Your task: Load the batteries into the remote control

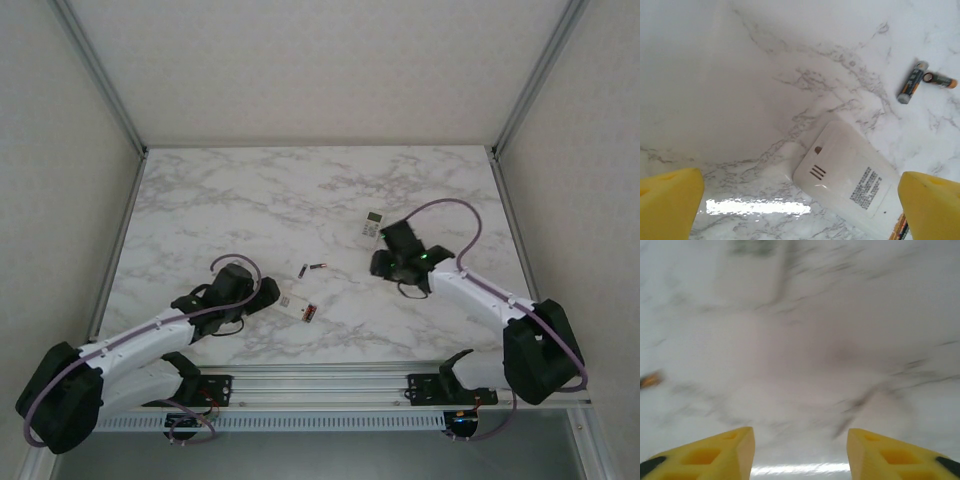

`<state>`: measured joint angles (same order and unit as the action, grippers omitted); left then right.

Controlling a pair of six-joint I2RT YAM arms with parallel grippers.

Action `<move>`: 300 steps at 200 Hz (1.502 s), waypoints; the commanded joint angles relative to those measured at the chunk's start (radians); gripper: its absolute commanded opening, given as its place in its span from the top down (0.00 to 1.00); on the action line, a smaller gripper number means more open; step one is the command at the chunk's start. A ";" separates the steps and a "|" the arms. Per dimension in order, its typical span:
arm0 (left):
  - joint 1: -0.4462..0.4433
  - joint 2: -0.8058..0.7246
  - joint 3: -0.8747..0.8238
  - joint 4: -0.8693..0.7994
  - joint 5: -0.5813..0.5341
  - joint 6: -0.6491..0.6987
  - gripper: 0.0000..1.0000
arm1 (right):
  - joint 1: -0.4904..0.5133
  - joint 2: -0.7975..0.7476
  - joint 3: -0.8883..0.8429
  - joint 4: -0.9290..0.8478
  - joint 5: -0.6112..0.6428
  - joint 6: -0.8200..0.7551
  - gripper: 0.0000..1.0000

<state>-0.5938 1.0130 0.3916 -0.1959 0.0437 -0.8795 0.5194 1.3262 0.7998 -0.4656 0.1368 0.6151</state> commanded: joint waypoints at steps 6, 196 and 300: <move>0.006 -0.048 0.040 -0.037 -0.065 0.050 0.01 | -0.094 0.111 0.069 -0.127 -0.076 -0.270 0.33; 0.005 0.004 0.047 0.021 -0.067 0.078 0.00 | -0.081 0.303 0.136 -0.260 -0.216 -0.297 0.20; 0.005 0.004 0.062 0.002 -0.073 0.069 0.00 | 0.050 0.399 0.207 -0.338 -0.111 -0.325 0.42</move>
<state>-0.5938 1.0298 0.4248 -0.1844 -0.0124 -0.8146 0.5400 1.6970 0.9810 -0.7471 0.0105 0.3019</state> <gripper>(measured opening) 0.994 0.621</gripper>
